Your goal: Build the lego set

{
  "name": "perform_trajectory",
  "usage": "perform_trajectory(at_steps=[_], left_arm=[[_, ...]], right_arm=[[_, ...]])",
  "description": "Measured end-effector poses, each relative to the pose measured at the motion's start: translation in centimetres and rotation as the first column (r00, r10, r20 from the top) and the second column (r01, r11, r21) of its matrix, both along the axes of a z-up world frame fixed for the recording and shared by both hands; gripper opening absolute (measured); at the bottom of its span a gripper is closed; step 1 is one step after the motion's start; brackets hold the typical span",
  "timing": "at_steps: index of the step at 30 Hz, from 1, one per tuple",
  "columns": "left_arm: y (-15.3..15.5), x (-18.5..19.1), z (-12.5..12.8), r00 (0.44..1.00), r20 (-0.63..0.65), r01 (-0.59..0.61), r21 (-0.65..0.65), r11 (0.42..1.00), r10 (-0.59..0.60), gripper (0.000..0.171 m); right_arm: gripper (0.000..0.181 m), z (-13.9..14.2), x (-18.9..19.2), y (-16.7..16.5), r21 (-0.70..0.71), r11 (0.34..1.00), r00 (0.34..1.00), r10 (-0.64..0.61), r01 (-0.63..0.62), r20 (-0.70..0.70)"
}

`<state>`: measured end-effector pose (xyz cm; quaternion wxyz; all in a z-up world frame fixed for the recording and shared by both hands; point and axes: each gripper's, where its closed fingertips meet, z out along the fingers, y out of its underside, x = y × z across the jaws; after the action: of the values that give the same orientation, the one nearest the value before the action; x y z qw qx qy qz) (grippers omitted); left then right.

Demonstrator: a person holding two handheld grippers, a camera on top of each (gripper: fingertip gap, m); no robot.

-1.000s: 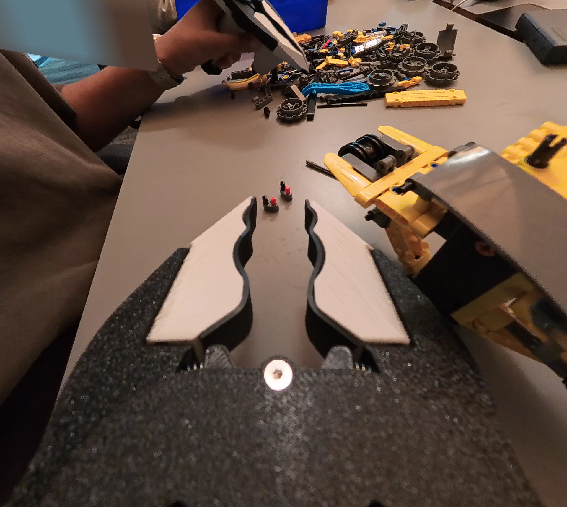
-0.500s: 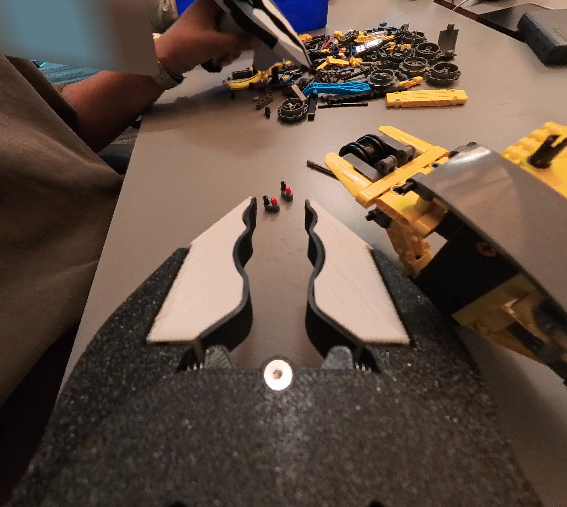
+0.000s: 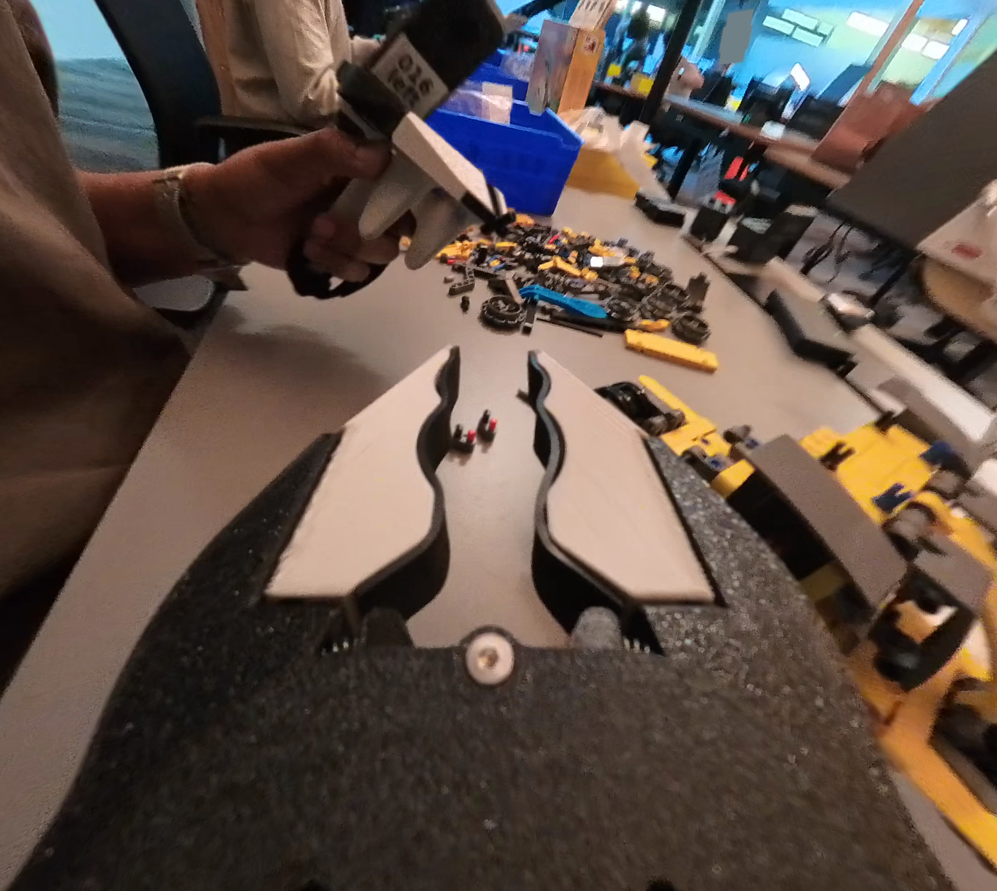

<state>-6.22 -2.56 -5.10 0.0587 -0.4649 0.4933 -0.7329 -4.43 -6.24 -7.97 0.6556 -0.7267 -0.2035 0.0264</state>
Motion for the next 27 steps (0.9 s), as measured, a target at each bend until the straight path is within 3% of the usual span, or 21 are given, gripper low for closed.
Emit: perform_trajectory(at_steps=[3,8,13,18,20,27], left_arm=[[-0.5,0.5,1.2,0.999,0.013,0.052,-0.254,0.966,-0.050,0.000],[-2.0,1.6,0.0,0.994,-0.035,0.078,-0.398,0.914,-0.101,0.000],[-3.0,2.1,-0.2,0.993,-0.035,0.081,-0.475,0.876,-0.111,0.000],[-3.7,2.3,0.0,0.993,-0.027,0.086,-0.496,0.864,-0.115,0.000],[-4.1,2.3,0.1,0.992,-0.025,0.094,-0.498,0.862,-0.122,0.000],[-4.7,2.4,0.2,0.990,-0.016,0.112,-0.523,0.845,-0.141,0.000]], right_arm=[[0.021,0.5,-0.3,-0.2,0.052,0.998,0.993,-0.040,0.034,0.111],[0.021,0.6,-0.6,0.2,0.094,0.989,0.958,-0.139,0.119,0.250],[0.020,2.0,-0.1,-0.1,0.282,0.936,0.882,-0.305,0.209,0.358],[0.007,3.3,-0.5,-0.9,0.496,0.841,0.770,-0.461,0.219,0.442],[0.006,3.3,-0.8,-0.9,0.520,0.827,0.743,-0.482,0.213,0.463],[0.019,3.0,-0.2,-0.6,0.437,0.858,0.825,-0.441,0.270,0.355]])
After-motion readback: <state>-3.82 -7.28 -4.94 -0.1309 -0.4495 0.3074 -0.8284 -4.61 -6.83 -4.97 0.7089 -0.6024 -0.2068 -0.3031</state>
